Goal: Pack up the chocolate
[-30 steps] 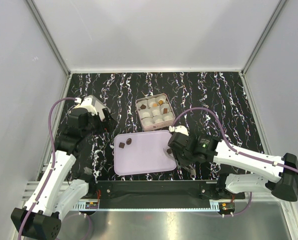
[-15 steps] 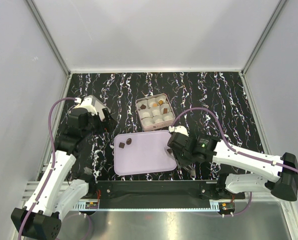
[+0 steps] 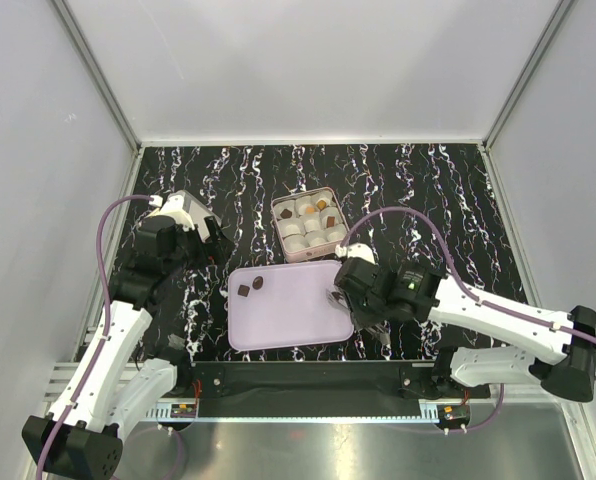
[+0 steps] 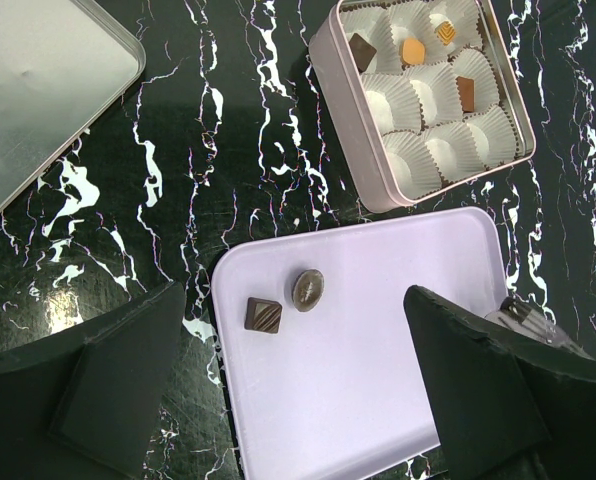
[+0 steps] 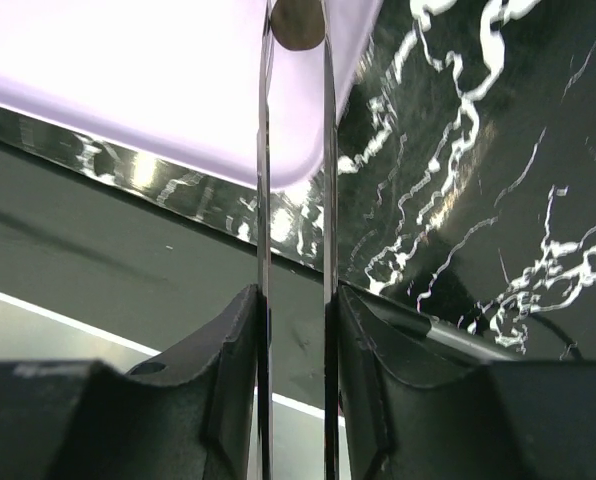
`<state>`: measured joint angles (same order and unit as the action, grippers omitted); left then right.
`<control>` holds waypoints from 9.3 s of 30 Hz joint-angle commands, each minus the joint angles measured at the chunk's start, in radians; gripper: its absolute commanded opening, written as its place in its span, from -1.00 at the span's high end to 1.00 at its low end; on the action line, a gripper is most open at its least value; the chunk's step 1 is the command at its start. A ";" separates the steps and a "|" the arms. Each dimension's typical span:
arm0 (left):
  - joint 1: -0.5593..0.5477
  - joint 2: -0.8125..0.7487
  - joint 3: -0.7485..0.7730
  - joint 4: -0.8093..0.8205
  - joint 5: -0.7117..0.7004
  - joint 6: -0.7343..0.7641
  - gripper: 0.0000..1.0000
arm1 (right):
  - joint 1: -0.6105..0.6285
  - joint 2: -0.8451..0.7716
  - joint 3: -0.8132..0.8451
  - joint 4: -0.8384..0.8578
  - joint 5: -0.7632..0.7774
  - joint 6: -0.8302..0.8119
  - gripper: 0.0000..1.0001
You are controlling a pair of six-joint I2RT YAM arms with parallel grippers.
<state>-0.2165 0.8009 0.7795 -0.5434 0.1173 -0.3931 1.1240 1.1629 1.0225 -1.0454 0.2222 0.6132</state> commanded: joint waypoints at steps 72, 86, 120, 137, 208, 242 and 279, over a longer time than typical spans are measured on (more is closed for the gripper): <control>0.012 -0.066 0.029 0.026 -0.080 -0.010 -0.98 | -0.069 0.466 0.427 0.363 -0.118 -0.230 -0.03; 0.016 -0.060 0.027 0.026 -0.071 -0.012 -0.98 | 0.019 0.549 0.393 0.378 -0.015 -0.061 -0.05; 0.022 -0.051 0.027 0.034 -0.050 -0.013 -0.98 | 0.049 0.615 0.401 0.400 -0.038 -0.101 0.08; 0.023 -0.048 0.026 0.037 -0.039 -0.013 -0.98 | 0.048 0.406 0.427 0.274 0.009 -0.142 0.46; 0.026 -0.068 0.030 0.026 -0.079 -0.023 -0.98 | -0.213 0.505 0.613 0.251 -0.058 -0.346 0.01; 0.066 -0.060 0.058 -0.033 -0.229 -0.064 -0.98 | 0.079 0.586 0.321 0.515 -0.110 -0.495 0.00; 0.069 -0.069 0.038 0.000 -0.165 -0.056 -0.98 | -0.256 0.411 0.422 0.297 -0.001 -0.441 0.26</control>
<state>-0.1532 0.7406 0.8093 -0.5995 -0.0677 -0.4606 0.8837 1.5471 1.4006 -0.7761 0.2501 0.1776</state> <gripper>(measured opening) 0.988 0.377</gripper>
